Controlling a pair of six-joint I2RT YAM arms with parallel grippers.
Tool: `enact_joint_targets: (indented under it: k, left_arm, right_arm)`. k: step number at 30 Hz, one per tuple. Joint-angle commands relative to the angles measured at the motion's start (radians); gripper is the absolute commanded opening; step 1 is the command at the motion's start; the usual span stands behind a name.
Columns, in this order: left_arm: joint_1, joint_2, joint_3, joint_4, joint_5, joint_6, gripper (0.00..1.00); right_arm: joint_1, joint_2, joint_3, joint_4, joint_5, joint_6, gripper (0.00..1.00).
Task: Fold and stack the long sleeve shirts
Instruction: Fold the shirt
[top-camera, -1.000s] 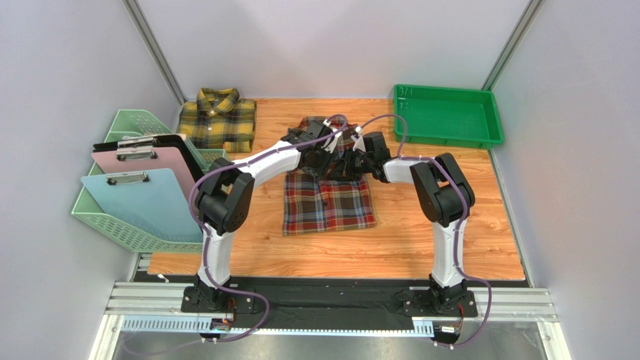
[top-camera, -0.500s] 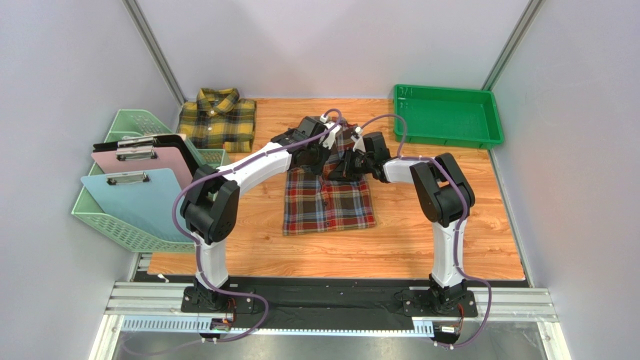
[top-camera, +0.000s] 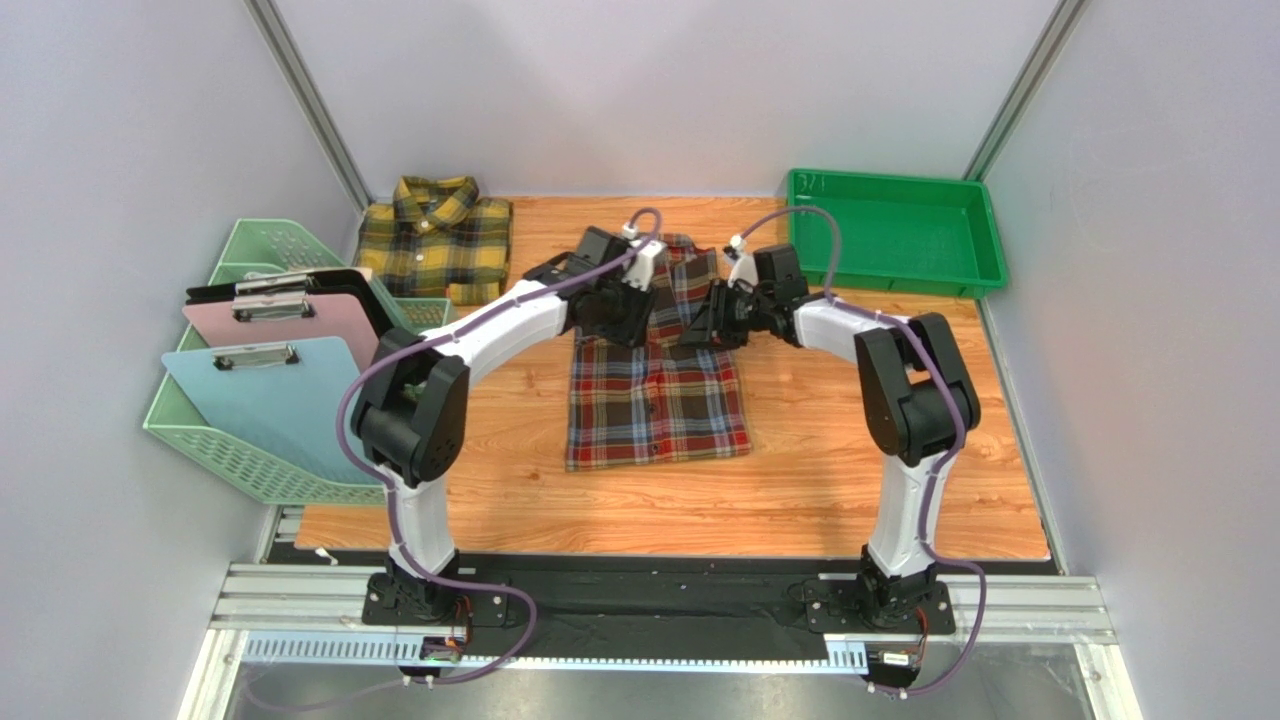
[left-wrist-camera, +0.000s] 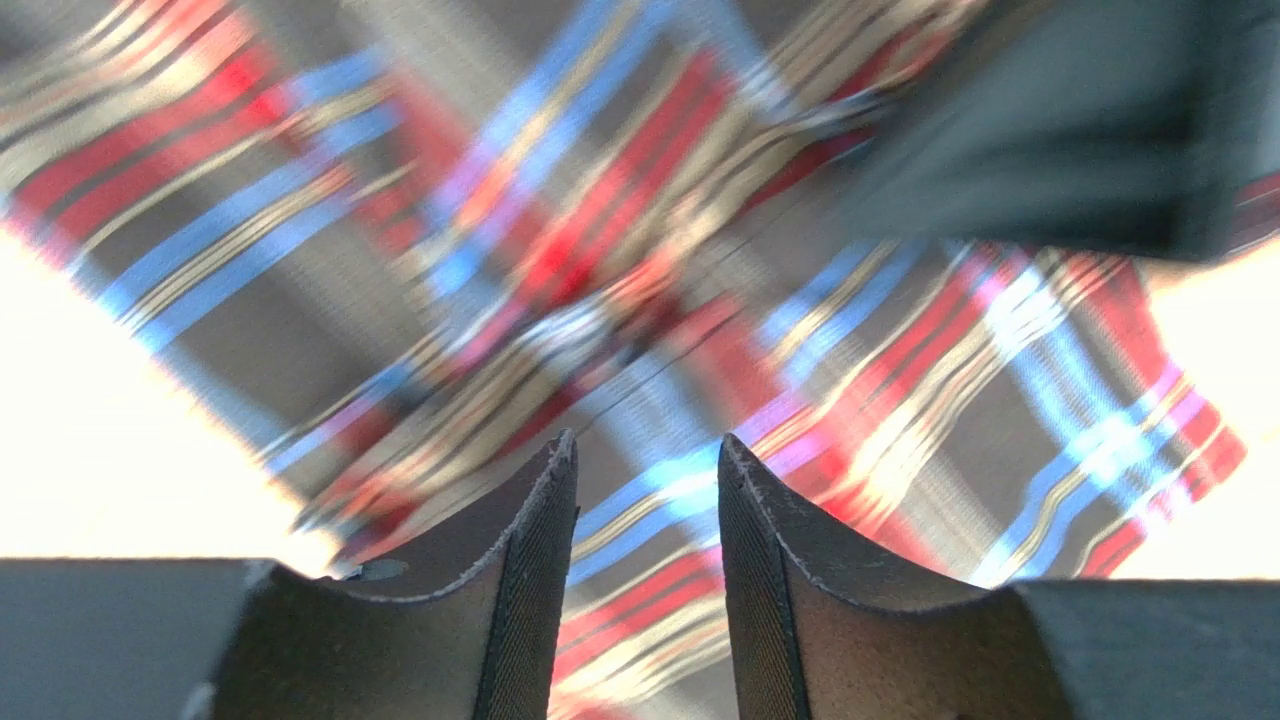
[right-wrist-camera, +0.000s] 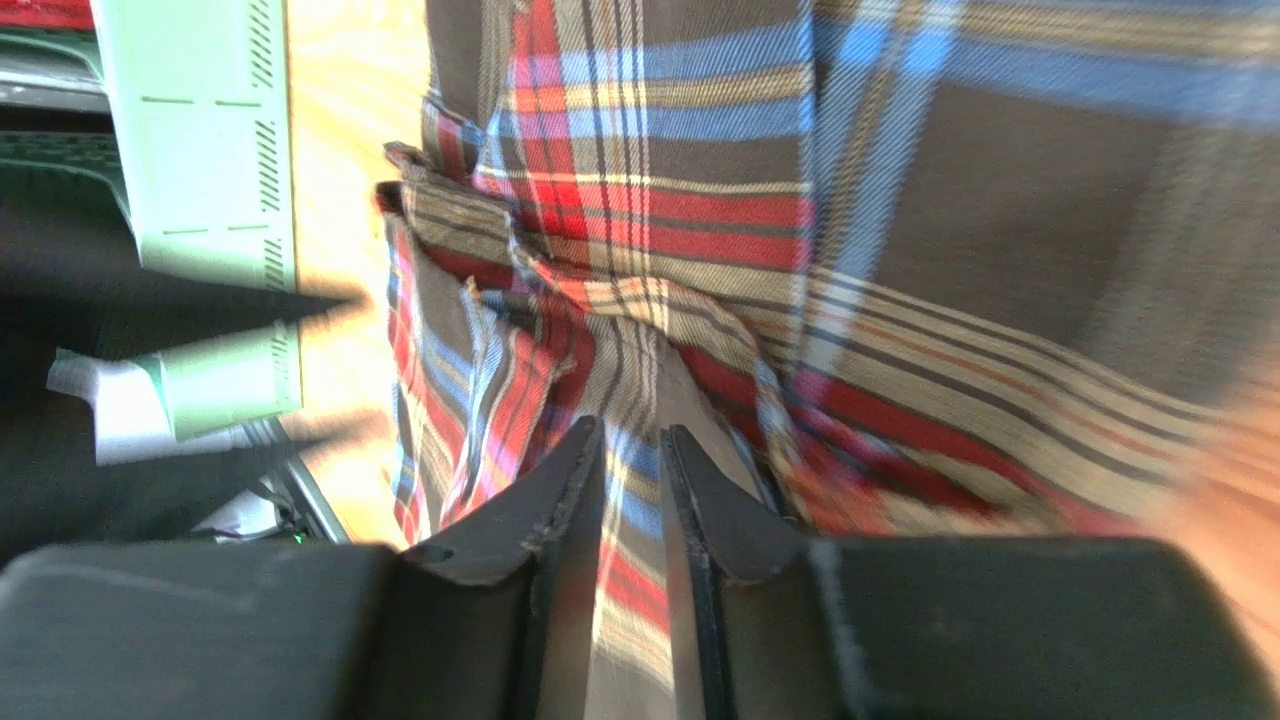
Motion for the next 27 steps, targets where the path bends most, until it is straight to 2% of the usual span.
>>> enact_joint_targets:
  k: [1, 3, 4, 5, 7, 9, 13, 17, 21, 23, 25, 27]
  left_arm:
    - [0.138, -0.141, -0.063, -0.043, 0.234, 0.060, 0.46]
    - [0.184, -0.155, -0.090, -0.118, 0.403, 0.100, 0.47]
    - [0.192, -0.163, -0.101, -0.139, 0.556, 0.116, 0.47]
    - [0.196, -0.168, -0.129, -0.171, 0.630, 0.133, 0.48]
    - [0.196, -0.180, -0.172, -0.171, 0.800, 0.114, 0.52]
    - [0.193, -0.180, -0.253, -0.088, 0.883, 0.043, 0.52]
    - [0.187, -0.087, -0.298, -0.007, 0.838, -0.054, 0.52]
    - [0.216, 0.085, -0.146, -0.086, 0.735, -0.028, 0.51]
    - [0.267, 0.258, 0.047, -0.172, 0.654, 0.024, 0.49]
    - [0.288, 0.271, 0.110, -0.206, 0.655, 0.044, 0.49]
    - [0.293, 0.234, 0.107, -0.225, 0.719, 0.092, 0.50]
    - [0.291, 0.128, 0.057, -0.202, 0.817, 0.107, 0.53]
  right_arm:
    - [-0.052, -0.124, 0.076, -0.223, -0.081, -0.232, 0.29]
    - [-0.053, -0.155, 0.066, -0.283, -0.144, -0.262, 0.32]
    - [-0.052, -0.178, 0.057, -0.294, -0.174, -0.265, 0.35]
    - [-0.043, -0.186, 0.043, -0.305, -0.231, -0.265, 0.36]
    - [-0.029, -0.199, 0.017, -0.336, -0.282, -0.265, 0.39]
    - [-0.001, -0.216, -0.041, -0.337, -0.339, -0.257, 0.40]
    - [0.025, -0.190, -0.149, -0.296, -0.345, -0.208, 0.39]
    - [-0.016, -0.060, -0.151, -0.265, -0.278, -0.231, 0.39]
    - [-0.078, 0.086, -0.028, -0.273, -0.235, -0.242, 0.39]
    - [-0.087, 0.115, 0.061, -0.318, -0.236, -0.292, 0.39]
    - [-0.083, 0.062, 0.075, -0.355, -0.263, -0.291, 0.43]
    - [-0.075, -0.003, 0.046, -0.345, -0.334, -0.260, 0.53]
